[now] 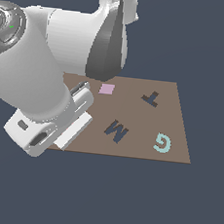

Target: Insert a designated object into the corresponding slot on a board.

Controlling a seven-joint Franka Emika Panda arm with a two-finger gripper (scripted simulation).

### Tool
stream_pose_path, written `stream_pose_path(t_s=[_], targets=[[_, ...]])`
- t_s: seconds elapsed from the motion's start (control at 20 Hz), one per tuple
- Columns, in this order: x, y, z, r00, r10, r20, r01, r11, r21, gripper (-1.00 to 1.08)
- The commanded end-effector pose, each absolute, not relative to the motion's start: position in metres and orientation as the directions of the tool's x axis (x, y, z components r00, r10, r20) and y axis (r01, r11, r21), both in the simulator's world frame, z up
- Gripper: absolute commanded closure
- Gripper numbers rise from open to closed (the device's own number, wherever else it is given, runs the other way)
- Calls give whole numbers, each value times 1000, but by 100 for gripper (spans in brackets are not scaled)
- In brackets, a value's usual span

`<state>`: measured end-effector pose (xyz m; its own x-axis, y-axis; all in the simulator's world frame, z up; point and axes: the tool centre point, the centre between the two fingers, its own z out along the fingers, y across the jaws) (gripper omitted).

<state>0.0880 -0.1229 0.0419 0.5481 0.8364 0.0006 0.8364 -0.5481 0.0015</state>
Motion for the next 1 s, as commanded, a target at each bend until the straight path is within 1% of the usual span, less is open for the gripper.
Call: stream_pose_path(t_s=[0.0, 0.15, 0.2, 0.95], targets=[[87, -123, 34, 548, 836, 0, 836, -548, 0, -92], [87, -122, 30, 548, 836, 0, 836, -548, 0, -92], [87, -122, 30, 548, 836, 0, 836, -548, 0, 108], [87, -122, 33, 548, 836, 0, 836, -548, -1, 108]])
